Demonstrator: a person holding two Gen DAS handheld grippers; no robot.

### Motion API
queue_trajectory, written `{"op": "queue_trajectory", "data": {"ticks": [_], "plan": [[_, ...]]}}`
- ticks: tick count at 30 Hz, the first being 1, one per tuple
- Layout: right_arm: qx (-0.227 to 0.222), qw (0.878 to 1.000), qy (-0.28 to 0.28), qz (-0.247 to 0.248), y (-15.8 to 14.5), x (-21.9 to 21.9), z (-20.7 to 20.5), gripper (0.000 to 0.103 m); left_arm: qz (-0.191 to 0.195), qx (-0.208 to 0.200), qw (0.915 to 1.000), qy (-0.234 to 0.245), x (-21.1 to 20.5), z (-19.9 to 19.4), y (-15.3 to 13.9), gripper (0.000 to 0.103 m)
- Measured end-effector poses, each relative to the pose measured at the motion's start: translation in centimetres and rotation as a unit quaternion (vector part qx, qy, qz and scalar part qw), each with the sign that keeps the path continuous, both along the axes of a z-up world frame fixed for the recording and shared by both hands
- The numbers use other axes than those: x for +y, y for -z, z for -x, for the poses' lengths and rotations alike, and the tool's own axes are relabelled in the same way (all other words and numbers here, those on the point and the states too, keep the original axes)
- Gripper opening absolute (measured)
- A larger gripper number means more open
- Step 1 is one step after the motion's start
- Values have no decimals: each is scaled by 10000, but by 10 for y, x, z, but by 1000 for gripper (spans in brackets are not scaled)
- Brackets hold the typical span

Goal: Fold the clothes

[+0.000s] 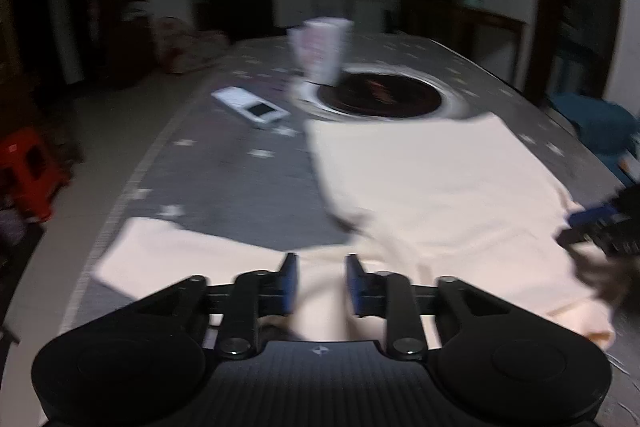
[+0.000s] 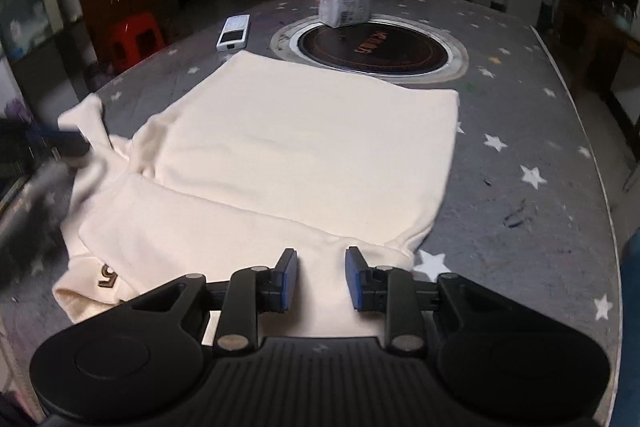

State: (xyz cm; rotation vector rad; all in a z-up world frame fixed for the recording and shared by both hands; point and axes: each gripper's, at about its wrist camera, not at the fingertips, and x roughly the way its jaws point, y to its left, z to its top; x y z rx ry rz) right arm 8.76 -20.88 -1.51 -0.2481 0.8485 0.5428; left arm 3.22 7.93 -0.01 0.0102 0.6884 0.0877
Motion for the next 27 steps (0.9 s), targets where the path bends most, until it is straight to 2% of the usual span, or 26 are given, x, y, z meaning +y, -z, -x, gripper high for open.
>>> {"op": "queue_trajectory", "data": {"ticks": [1, 4, 9, 11, 15, 17, 19, 21, 23, 24, 27], "plan": [[-32, 10000, -57, 14, -2, 5, 2, 27, -25, -45, 9998, -170, 9, 2, -2, 51], [26, 9992, -380, -69, -8, 24, 8, 27, -88, 2, 9973, -726, 40, 1, -3, 56], [125, 9937, -1110, -38, -12, 67, 21, 27, -49, 159, 9876, -1564, 87, -12, 4, 65], [202, 9906, -1352, -92, -12, 85, 25, 27, 82, 242, 9840, -1765, 102, -16, 8, 66], [382, 9856, -1639, -169, -8, 112, 30, 26, 277, 340, 9825, -1811, 117, -24, 15, 67], [382, 9859, -1623, -159, -4, 120, 29, 27, 396, 391, 9821, -1800, 123, -27, 19, 64], [448, 9870, -1530, -219, -1, 125, 27, 27, 529, 464, 9820, -1752, 127, -30, 24, 48], [445, 9880, -1464, -216, 0, 126, 25, 27, 553, 496, 9819, -1740, 126, -31, 27, 42], [431, 9889, -1411, -170, -1, 127, 26, 25, 546, 435, 9829, -1703, 125, -29, 27, 28], [417, 9894, -1377, -174, -1, 127, 25, 23, 592, 415, 9829, -1691, 126, -28, 26, 16], [370, 9911, -1264, -221, -4, 127, 25, 11, 709, 330, 9822, -1710, 127, -26, 23, 10]]}}
